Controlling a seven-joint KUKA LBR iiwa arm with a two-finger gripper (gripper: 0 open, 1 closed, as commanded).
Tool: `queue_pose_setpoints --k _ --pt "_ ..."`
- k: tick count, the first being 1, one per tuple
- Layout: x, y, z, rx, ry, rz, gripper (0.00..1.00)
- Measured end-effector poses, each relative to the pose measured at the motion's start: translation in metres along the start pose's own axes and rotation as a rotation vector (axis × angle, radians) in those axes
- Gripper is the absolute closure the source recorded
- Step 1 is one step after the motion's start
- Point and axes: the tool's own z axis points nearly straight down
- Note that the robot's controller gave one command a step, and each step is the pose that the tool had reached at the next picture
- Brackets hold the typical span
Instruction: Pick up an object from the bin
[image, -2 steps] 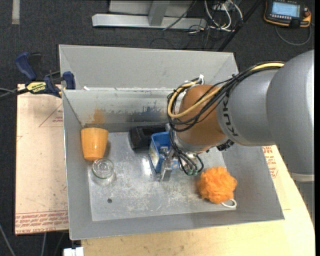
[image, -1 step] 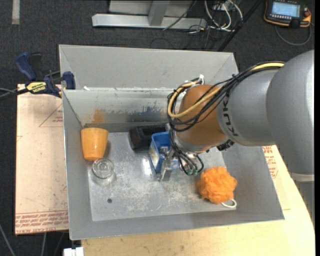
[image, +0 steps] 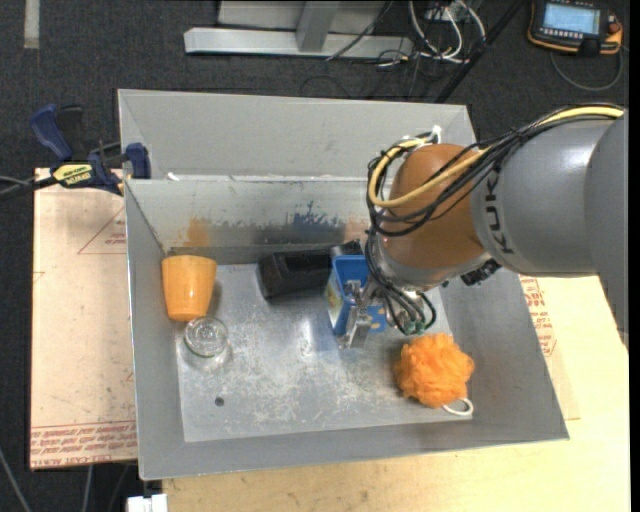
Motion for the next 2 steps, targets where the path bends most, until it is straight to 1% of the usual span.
queue_pose_setpoints --k 1,2 --pt "0.022 0.007 -0.029 0.002 -0.014 0.006 1.00" --pt "0.043 0.006 -0.074 -0.001 0.003 -0.017 1.00"
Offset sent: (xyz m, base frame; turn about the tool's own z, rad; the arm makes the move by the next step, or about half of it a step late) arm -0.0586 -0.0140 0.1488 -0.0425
